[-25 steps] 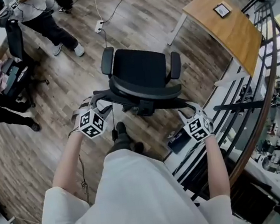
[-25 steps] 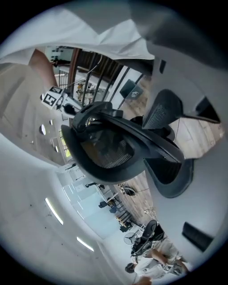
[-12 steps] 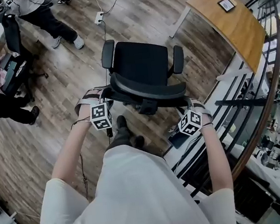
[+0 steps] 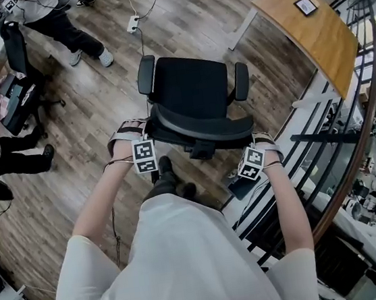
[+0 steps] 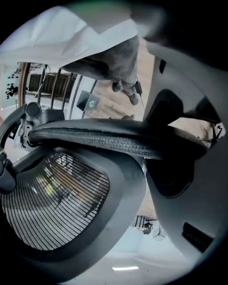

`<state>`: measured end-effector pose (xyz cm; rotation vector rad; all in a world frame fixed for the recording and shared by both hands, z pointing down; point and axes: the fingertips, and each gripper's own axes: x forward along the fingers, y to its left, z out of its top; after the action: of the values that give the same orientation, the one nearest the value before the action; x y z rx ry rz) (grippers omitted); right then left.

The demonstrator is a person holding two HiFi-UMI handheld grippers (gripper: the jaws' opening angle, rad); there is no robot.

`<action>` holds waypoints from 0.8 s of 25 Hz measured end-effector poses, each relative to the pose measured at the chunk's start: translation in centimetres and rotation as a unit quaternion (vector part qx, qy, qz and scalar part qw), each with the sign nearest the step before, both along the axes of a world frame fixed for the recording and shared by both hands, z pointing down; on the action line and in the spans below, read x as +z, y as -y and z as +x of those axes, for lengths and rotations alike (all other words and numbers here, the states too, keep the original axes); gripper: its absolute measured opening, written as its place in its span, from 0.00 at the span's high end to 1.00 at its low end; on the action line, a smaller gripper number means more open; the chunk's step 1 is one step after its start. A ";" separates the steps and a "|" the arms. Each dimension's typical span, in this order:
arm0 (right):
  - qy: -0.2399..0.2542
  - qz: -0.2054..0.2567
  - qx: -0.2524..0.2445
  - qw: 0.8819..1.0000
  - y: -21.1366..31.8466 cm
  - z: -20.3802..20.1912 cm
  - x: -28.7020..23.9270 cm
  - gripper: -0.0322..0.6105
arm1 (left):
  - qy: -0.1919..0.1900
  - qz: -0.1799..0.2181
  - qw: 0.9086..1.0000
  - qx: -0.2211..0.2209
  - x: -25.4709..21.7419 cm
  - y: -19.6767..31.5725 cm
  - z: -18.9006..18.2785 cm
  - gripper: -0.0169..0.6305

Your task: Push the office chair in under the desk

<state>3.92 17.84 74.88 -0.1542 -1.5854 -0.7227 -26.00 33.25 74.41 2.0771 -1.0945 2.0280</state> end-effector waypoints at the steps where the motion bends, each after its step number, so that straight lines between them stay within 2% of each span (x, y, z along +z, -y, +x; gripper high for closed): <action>1: -0.002 0.001 0.000 1.000 0.0 0.0 0.2 0.69 | 0.004 0.000 1.000 0.005 0.2 0.0 -0.1 0.67; 4: 0.004 0.007 0.001 1.000 -0.1 -0.1 0.2 0.69 | 0.019 0.008 1.000 0.020 0.6 0.2 -0.3 0.75; 5: 0.006 0.011 0.001 1.000 -0.1 -0.2 0.2 0.69 | 0.024 0.012 0.999 0.024 0.6 0.2 -0.4 0.82; 7: 0.012 0.019 -0.002 1.000 0.2 -0.4 0.1 0.70 | 0.024 0.015 0.999 0.030 0.6 0.4 -0.4 0.83; 10: 0.022 0.032 -0.004 0.999 0.6 -0.5 0.0 0.79 | 0.017 0.013 0.999 0.039 0.6 0.4 -0.2 0.84; 20: 0.036 0.039 0.022 0.998 0.4 -0.9 0.0 0.79 | 0.016 0.014 0.998 0.062 0.5 1.3 -1.0 0.84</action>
<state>3.05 17.44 74.89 -0.0365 -1.6201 -0.7630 -26.98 31.97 74.91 2.1859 -1.0296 2.1192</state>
